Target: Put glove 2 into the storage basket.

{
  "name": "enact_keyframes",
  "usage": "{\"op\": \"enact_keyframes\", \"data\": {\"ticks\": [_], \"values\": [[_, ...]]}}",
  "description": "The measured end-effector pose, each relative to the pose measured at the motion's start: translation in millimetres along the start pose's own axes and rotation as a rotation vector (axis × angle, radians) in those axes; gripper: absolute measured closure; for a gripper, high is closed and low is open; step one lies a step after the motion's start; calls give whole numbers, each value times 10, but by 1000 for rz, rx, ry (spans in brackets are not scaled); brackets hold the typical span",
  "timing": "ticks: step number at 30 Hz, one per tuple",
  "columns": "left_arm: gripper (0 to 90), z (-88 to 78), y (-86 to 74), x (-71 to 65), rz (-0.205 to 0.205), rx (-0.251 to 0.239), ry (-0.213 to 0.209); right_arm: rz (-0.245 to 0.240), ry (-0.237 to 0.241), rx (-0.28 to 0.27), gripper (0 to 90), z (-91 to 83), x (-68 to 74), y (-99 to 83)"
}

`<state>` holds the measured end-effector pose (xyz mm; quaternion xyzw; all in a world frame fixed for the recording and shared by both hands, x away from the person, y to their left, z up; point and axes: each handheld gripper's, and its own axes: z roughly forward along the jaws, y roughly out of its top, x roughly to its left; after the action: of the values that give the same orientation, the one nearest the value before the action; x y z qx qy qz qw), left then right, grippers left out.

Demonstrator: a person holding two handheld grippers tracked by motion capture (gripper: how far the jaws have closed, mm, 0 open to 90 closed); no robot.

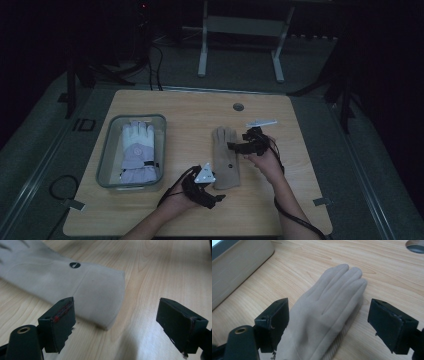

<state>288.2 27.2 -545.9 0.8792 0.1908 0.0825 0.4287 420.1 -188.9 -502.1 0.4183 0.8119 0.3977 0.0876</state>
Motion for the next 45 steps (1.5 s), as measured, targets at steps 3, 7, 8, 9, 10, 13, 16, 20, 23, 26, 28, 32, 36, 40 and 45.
{"op": "enact_keyframes", "data": {"ticks": [3,7,8,9,10,13,16,20,23,26,28,32,36,40,45], "values": [[156,68,37,14,20,4,-7,13,3,6,187,88,-24,21],[175,111,92,55,16,10,-13,37,-7,19,194,212,-64,16],[176,117,108,66,14,8,-15,47,-9,21,194,241,-82,11],[176,117,108,66,14,8,-15,47,-9,21,194,241,-82,11],[192,137,140,83,17,8,-30,70,-11,31,199,299,-124,-3],[200,204,165,104,28,33,-56,82,-13,53,199,376,-152,-27],[209,263,151,110,38,64,-69,87,-10,73,204,427,-168,-55],[273,323,121,138,36,87,-67,102,13,110,262,494,-188,-97],[321,331,128,187,26,92,-69,99,50,129,383,515,-200,-99],[351,333,133,200,46,103,-69,94,69,128,464,523,-191,-102],[354,339,139,200,53,111,-67,99,86,129,528,525,-192,-104],[354,354,149,177,84,128,-51,94,86,131,609,519,-160,-97],[389,375,164,119,133,153,-2,89,78,124,633,514,-143,-104],[485,378,188,112,141,164,36,82,70,120,648,509,-126,-105],[741,379,217,129,160,181,95,88,62,122,665,514,-101,-90]]}}
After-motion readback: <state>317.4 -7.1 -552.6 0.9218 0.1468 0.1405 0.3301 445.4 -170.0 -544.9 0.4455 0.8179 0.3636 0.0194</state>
